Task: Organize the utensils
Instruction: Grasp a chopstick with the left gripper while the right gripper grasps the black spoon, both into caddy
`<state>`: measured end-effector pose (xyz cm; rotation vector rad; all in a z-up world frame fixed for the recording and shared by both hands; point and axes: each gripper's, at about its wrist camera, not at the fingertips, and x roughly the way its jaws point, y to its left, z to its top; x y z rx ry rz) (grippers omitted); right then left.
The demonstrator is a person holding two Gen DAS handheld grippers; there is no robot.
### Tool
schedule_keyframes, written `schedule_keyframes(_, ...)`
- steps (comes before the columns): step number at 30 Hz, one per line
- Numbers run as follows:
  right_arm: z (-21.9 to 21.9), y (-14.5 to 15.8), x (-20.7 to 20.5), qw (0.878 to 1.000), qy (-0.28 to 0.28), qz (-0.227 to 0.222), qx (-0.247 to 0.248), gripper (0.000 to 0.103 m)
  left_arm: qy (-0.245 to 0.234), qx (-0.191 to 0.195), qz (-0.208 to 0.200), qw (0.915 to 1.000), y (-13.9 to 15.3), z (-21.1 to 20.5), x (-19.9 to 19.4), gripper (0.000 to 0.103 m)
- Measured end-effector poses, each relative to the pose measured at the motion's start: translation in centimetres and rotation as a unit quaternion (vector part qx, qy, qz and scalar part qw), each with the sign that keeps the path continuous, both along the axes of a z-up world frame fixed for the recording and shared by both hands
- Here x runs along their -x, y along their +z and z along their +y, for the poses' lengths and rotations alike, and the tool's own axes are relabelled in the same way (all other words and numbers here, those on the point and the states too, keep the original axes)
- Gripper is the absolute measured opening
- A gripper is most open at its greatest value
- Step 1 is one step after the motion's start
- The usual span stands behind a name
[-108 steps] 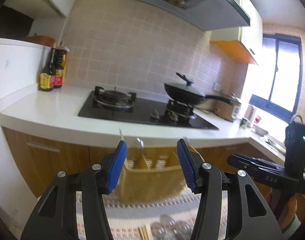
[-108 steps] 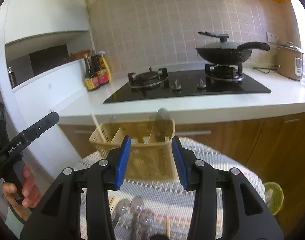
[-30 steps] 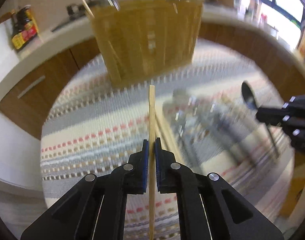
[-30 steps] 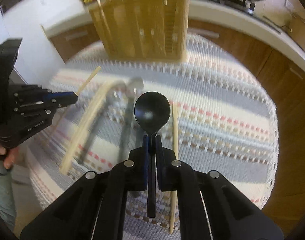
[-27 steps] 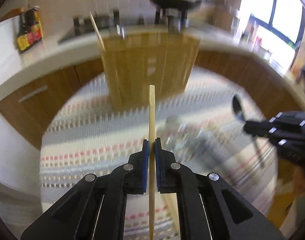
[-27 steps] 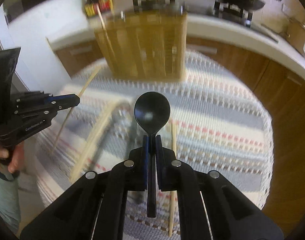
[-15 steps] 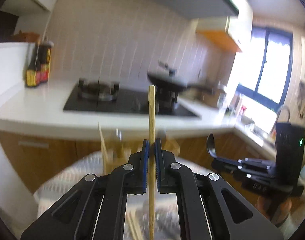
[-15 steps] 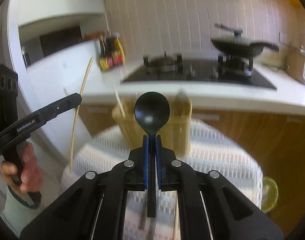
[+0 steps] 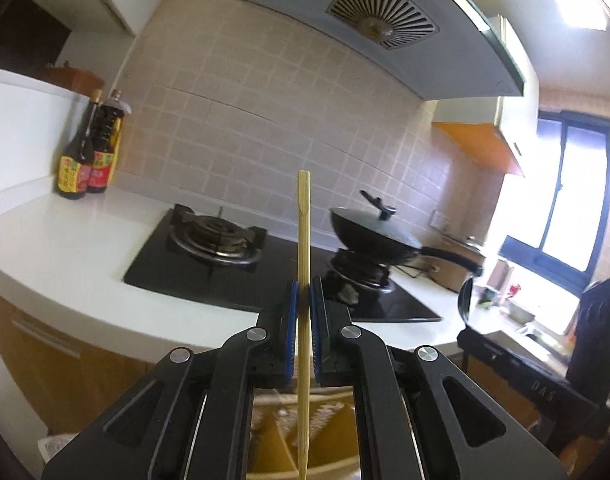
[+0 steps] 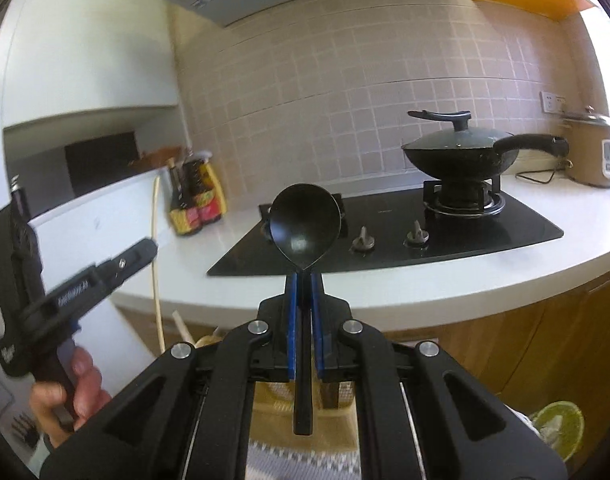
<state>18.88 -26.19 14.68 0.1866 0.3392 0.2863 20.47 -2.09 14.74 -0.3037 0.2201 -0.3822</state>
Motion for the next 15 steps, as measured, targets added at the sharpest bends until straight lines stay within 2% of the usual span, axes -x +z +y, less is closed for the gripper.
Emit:
schedule_keyframes(7, 1.0, -2.4, -2.7, 1.0, -0.014, -0.016, 0.018, 0.005, 0.063, -0.044, -0.046, 0.996, -1.5, -0.7, -0.5, 0.004)
schedule_keyframes(15, 1.2, -4.7, -3.2, 0.999, -0.033, -0.03, 0.026, 0.005, 0.071, -0.053, -0.046, 0.9951, -3.6, -0.9, -1.1, 0.005)
